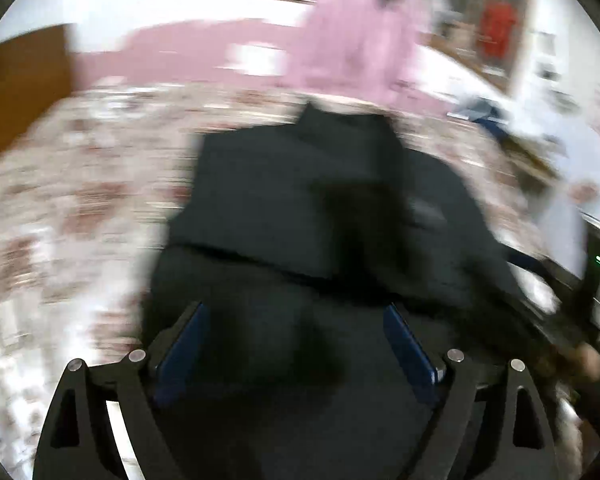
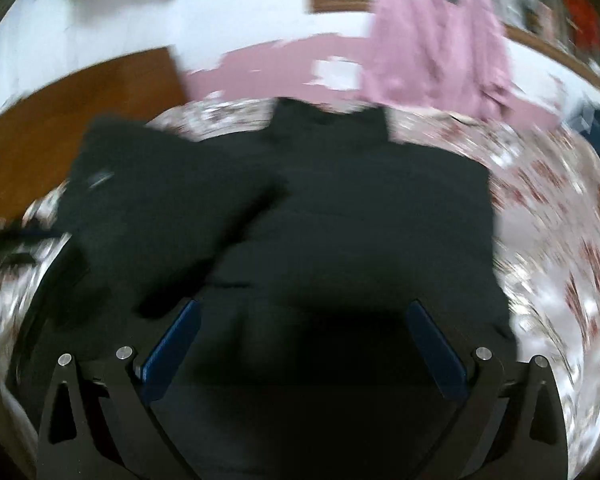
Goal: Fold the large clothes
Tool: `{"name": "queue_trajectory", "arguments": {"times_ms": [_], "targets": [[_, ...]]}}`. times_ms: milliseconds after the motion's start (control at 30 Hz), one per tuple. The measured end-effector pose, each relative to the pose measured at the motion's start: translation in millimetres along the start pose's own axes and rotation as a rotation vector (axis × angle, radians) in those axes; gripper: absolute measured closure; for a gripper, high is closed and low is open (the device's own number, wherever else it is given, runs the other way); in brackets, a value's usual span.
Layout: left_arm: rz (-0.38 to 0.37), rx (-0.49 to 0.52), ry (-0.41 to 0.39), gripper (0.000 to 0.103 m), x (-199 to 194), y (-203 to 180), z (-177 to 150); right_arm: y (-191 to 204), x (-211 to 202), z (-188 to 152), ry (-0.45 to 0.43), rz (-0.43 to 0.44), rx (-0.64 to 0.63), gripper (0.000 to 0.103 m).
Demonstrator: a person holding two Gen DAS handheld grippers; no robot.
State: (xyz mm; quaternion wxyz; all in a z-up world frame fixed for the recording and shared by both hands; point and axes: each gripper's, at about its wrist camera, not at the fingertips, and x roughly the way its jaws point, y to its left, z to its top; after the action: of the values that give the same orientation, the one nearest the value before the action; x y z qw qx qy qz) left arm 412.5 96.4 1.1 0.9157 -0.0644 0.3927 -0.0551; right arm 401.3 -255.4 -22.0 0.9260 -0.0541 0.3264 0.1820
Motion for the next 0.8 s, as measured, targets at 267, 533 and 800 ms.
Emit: {"name": "queue_trajectory", "arguments": {"times_ms": [267,533,800], "targets": [[0.151,-0.192,-0.027,0.015,21,48,22,102,17,11,-0.037,0.037,-0.255,0.002],[0.16,-0.209,-0.024,0.015,57,40,43,113,26,33,-0.057,0.013,-0.156,0.041],[0.146,-0.156,-0.027,0.015,73,17,46,58,-10,38,-0.123,0.053,0.034,0.084]]}}
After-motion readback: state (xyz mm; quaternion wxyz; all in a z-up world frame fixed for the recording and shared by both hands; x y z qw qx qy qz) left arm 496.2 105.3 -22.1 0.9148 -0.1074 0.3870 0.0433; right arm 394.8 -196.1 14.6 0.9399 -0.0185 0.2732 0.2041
